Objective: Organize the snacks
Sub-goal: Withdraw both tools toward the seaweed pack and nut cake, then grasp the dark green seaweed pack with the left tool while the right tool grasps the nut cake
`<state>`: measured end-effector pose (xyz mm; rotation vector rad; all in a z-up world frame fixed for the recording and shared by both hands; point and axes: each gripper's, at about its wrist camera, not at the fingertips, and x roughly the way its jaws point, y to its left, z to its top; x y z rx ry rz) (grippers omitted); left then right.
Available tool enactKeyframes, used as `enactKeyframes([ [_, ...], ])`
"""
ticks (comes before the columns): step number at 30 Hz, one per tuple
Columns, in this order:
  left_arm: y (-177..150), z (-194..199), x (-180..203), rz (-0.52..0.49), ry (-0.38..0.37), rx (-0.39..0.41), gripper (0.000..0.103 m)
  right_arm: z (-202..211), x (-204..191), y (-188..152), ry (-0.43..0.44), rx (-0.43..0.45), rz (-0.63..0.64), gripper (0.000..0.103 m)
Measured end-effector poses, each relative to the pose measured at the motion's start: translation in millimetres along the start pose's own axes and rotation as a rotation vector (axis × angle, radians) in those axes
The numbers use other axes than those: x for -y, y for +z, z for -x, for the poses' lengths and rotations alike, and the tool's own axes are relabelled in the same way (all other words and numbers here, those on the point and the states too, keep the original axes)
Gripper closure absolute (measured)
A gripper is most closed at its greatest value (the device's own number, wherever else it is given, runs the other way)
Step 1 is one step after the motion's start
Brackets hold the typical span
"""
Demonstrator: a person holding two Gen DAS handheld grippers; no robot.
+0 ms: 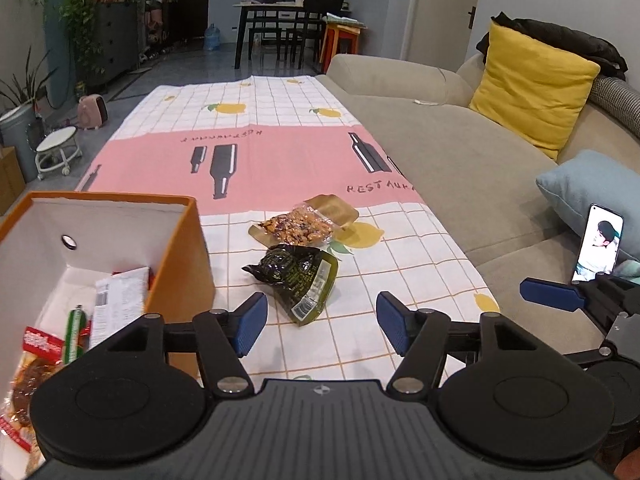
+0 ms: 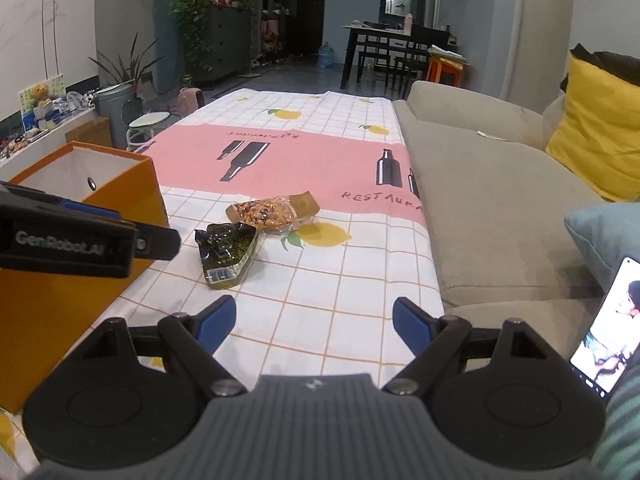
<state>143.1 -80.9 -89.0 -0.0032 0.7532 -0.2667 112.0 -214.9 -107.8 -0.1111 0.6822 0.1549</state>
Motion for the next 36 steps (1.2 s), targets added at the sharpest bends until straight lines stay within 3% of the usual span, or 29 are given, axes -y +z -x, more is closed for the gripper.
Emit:
enactKeyframes([
  [10, 20, -52, -3, -0.033, 0.021, -0.058, 0.03, -38, 10, 11, 0.015, -0.042, 0.098, 0.021],
  [18, 27, -96, 0, -0.096, 0.038, -0.128, 0.029, -77, 19, 21, 0.047, -0.078, 0.11, 0.032],
  [23, 29, -116, -3, -0.136, 0.081, -0.15, 0.027, -102, 23, 26, 0.101, -0.075, 0.142, 0.044],
  [28, 31, -131, -5, -0.173, 0.083, -0.163, 0.026, -125, 33, 38, 0.117, -0.068, 0.124, 0.049],
  [36, 32, -144, -17, -0.133, 0.068, -0.193, 0.029, -156, 33, 66, 0.177, -0.045, 0.069, 0.049],
])
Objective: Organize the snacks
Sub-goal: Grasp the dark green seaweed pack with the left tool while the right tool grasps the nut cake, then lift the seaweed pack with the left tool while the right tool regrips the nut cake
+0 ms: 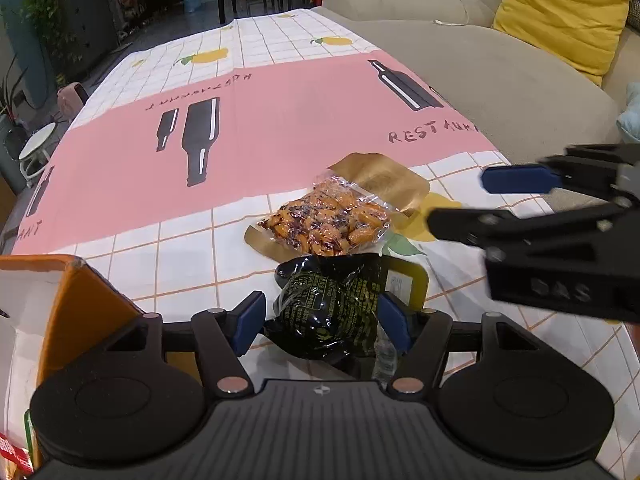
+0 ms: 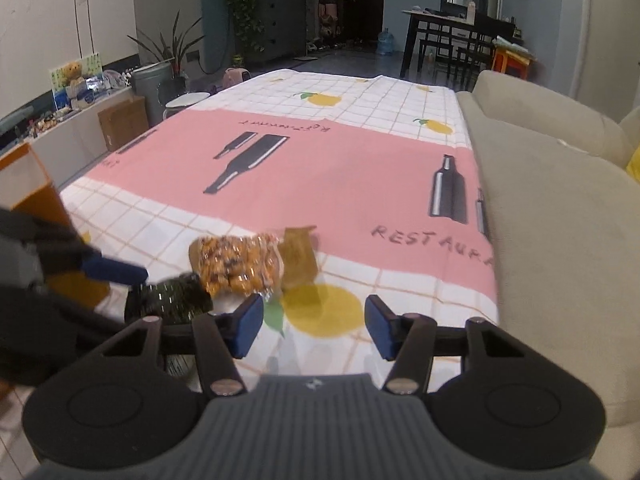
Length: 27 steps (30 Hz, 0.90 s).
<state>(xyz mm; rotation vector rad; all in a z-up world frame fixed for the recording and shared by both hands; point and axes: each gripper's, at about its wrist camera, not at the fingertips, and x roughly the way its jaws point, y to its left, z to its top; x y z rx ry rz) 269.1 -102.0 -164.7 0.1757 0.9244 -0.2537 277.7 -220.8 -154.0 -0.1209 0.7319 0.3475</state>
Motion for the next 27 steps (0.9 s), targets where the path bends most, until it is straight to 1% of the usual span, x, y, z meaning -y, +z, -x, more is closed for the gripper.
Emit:
enactKeyframes([
  [4, 0, -4, -3, 0.027, -0.01, -0.012, 0.031, -19, -2, 10, 0.017, -0.011, -0.044, 0.054],
  [7, 1, -5, -6, 0.06, -0.029, -0.011, 0.041, -32, -1, 15, 0.03, -0.018, -0.089, 0.055],
  [9, 1, -4, -6, 0.062, -0.034, -0.011, 0.044, -40, 0, 18, 0.036, -0.027, -0.114, 0.062],
  [10, 2, -4, -5, 0.058, -0.034, -0.012, 0.044, -43, 1, 18, 0.041, -0.034, -0.126, 0.067],
  [11, 1, -4, -5, 0.057, -0.036, -0.012, 0.045, -46, 1, 19, 0.045, -0.041, -0.138, 0.076],
  [12, 1, -4, -5, 0.057, -0.039, -0.012, 0.045, -48, 2, 19, 0.045, -0.047, -0.146, 0.079],
  [13, 0, -3, -5, 0.058, -0.039, -0.013, 0.045, -49, 2, 19, 0.037, -0.05, -0.153, 0.087],
  [15, 0, -2, -4, 0.063, -0.039, -0.021, 0.046, -47, 1, 18, 0.035, -0.039, -0.16, 0.094],
  [16, -1, -1, -4, 0.067, -0.036, -0.026, 0.046, -44, 1, 17, 0.039, -0.034, -0.162, 0.101],
  [17, -1, 0, -3, 0.072, -0.032, -0.03, 0.047, -42, -1, 16, 0.041, -0.031, -0.159, 0.103],
  [21, -8, 7, -1, 0.081, -0.016, -0.043, 0.049, -26, -8, 9, 0.054, -0.027, -0.151, 0.103],
  [27, -26, 27, 7, 0.087, -0.003, -0.067, 0.053, 9, -20, -11, 0.017, -0.053, -0.18, 0.103],
])
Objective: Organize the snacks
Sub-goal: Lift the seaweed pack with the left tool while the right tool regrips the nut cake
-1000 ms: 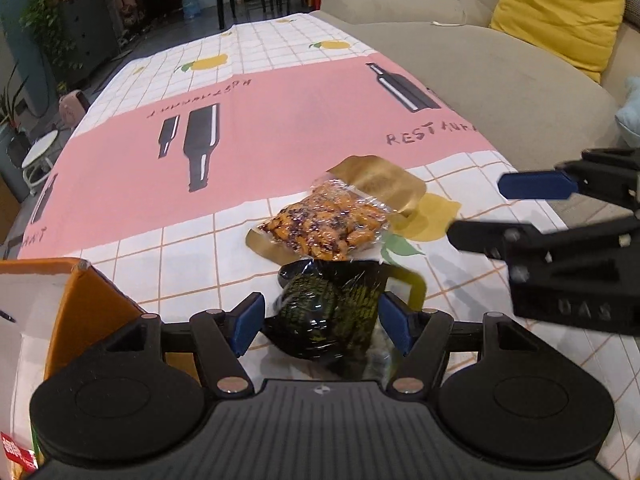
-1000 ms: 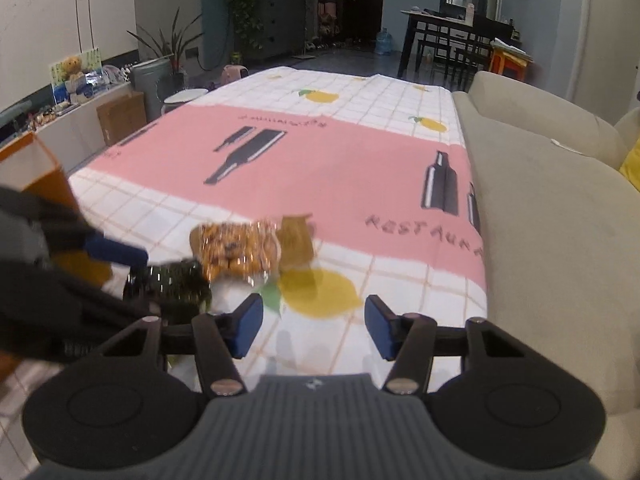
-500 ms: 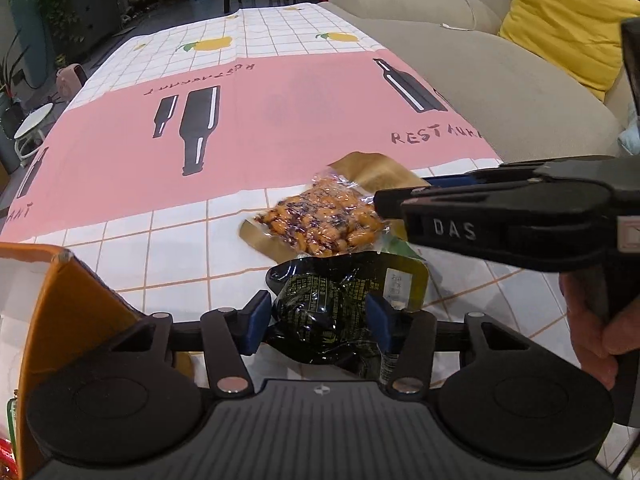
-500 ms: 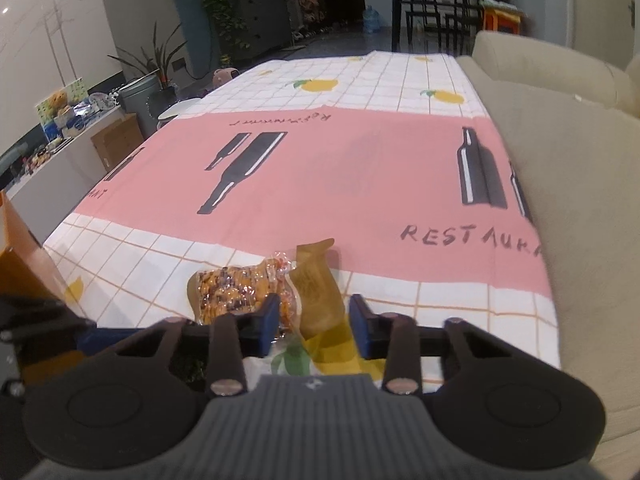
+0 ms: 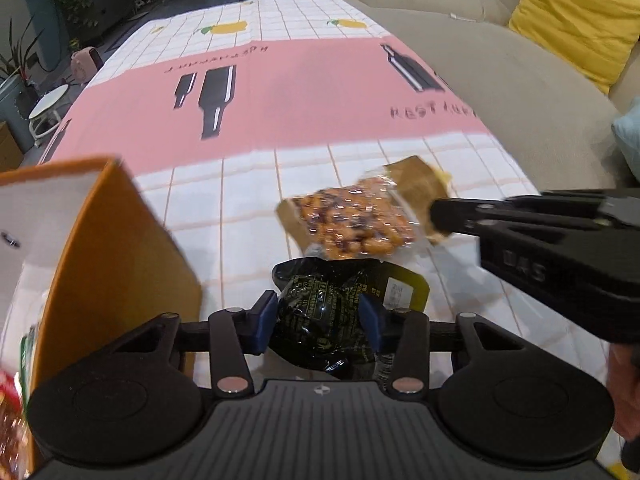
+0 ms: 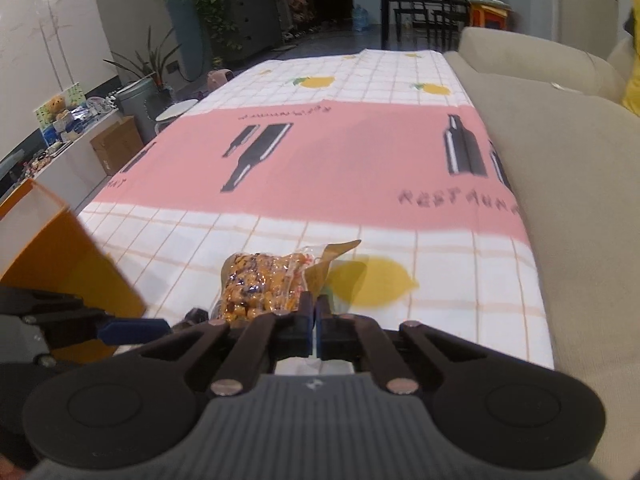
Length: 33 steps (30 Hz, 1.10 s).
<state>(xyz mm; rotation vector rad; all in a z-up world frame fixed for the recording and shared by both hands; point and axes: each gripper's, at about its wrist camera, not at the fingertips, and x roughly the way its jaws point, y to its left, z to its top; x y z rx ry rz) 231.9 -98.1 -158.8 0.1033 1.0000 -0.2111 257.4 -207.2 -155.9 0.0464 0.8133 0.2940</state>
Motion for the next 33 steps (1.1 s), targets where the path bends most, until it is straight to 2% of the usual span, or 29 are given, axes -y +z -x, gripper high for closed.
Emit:
enactKeyframes([
  [10, -43, 33, 13, -0.059, -0.028, -0.044, 0.055, 67, -8, -61, -0.077, -0.107, -0.123, 0.103],
  [15, -69, 51, 18, -0.08, -0.069, -0.068, 0.055, 100, -9, -92, -0.077, -0.172, -0.239, 0.103],
  [20, -90, 66, 15, -0.057, -0.114, -0.089, 0.055, 123, -15, -116, -0.069, -0.21, -0.298, 0.103],
  [25, -103, 75, 15, -0.062, -0.12, -0.089, 0.055, 134, -23, -127, -0.041, -0.244, -0.289, 0.103],
  [29, -107, 78, 13, -0.078, -0.124, -0.078, 0.054, 143, -32, -128, -0.048, -0.248, -0.21, 0.092],
  [30, -108, 79, 13, -0.083, -0.123, -0.074, 0.053, 146, -34, -127, -0.062, -0.237, -0.184, 0.086],
  [31, -109, 79, 13, -0.09, -0.122, -0.069, 0.051, 150, -36, -126, -0.068, -0.223, -0.157, 0.072],
  [32, -110, 79, 14, -0.099, -0.117, -0.064, 0.047, 154, -37, -126, -0.071, -0.207, -0.132, 0.065],
  [33, -111, 79, 14, -0.111, -0.116, -0.062, 0.046, 158, -39, -124, -0.07, -0.189, -0.102, 0.065],
])
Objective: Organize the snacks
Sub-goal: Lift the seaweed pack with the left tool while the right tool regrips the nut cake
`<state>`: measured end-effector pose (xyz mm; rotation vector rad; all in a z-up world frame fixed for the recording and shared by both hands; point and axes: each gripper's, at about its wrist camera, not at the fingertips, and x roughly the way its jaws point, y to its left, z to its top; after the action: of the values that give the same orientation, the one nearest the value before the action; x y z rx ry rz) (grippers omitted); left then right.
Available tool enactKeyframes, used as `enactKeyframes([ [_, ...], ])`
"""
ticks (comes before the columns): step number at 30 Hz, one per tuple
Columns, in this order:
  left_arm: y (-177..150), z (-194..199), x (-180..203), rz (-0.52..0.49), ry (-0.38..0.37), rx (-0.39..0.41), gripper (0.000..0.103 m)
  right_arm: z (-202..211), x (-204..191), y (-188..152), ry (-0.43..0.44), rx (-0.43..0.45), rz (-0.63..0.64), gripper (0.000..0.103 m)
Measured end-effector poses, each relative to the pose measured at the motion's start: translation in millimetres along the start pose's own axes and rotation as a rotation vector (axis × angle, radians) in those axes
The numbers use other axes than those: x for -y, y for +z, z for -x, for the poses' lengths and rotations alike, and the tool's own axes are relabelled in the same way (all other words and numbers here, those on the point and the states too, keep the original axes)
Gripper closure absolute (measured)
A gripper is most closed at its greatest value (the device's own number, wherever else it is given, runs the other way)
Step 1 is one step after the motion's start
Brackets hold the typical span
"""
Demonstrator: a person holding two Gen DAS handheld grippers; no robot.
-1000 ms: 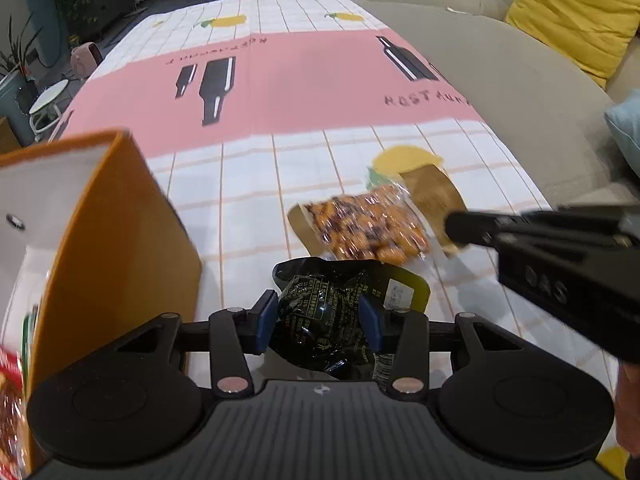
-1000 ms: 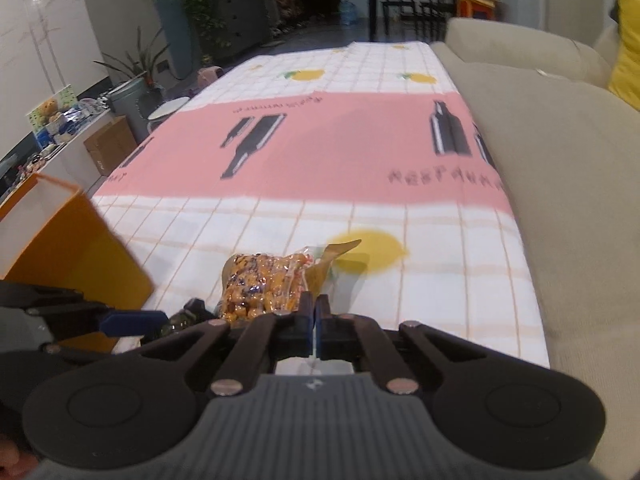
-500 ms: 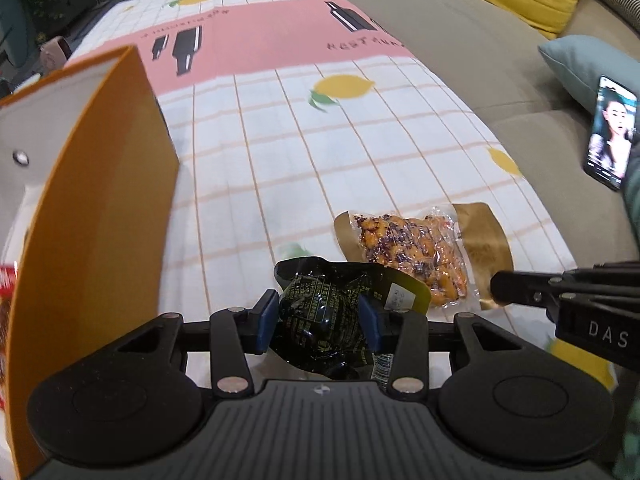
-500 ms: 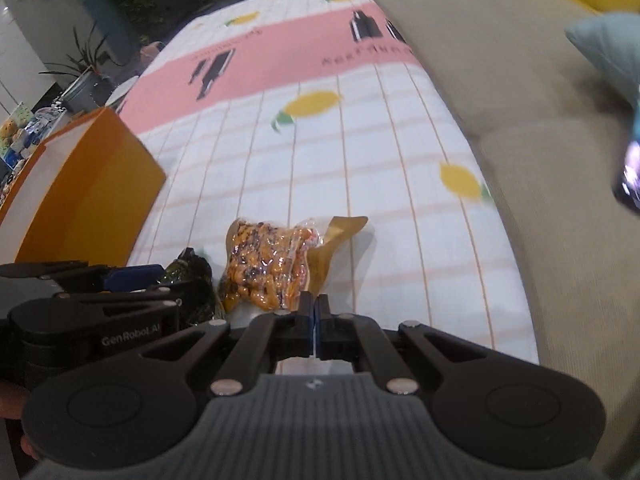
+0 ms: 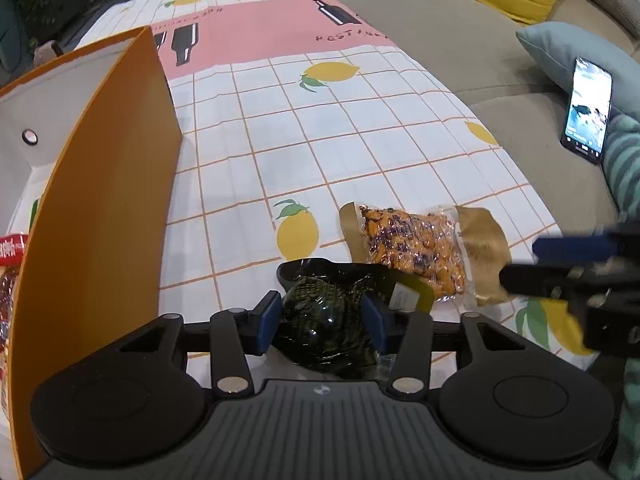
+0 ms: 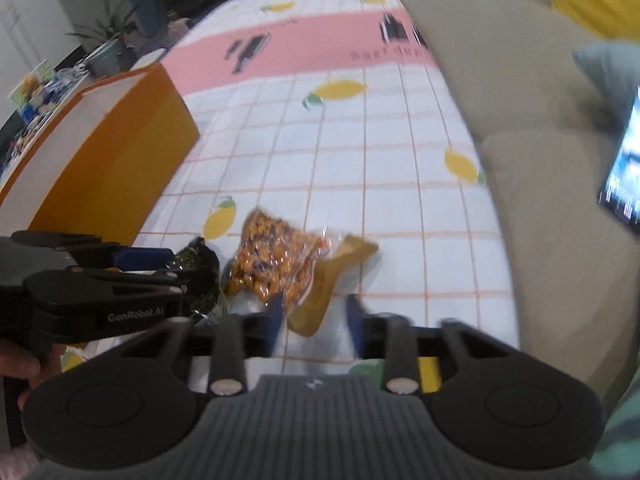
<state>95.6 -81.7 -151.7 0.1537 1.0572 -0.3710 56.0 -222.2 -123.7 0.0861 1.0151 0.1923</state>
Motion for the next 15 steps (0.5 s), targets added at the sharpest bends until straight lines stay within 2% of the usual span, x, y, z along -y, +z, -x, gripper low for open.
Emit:
enactKeyframes([
  [3, -2, 0, 1, -0.022, 0.012, 0.002, 0.039, 1, -10, 7, 0.009, 0.023, 0.136, 0.063],
  [4, -3, -1, 2, -0.028, 0.017, 0.004, 0.038, -1, -15, 10, 0.011, 0.019, 0.202, 0.058],
  [6, -3, 0, 2, -0.033, 0.019, 0.011, 0.037, -7, -26, 13, 0.034, 0.007, 0.361, 0.051],
  [8, -4, -1, 1, -0.026, 0.015, 0.012, 0.037, -15, -35, 11, 0.026, 0.032, 0.546, 0.04],
  [10, -5, -2, -2, -0.006, 0.005, 0.01, 0.036, -24, -39, 7, 0.023, 0.039, 0.709, 0.04],
  [12, -5, -4, -5, 0.013, -0.007, 0.006, 0.033, -30, -37, 6, 0.052, 0.036, 0.793, 0.037],
  [15, -4, -7, -11, 0.043, -0.028, -0.009, 0.031, -39, -30, 4, 0.088, 0.026, 0.819, 0.036],
])
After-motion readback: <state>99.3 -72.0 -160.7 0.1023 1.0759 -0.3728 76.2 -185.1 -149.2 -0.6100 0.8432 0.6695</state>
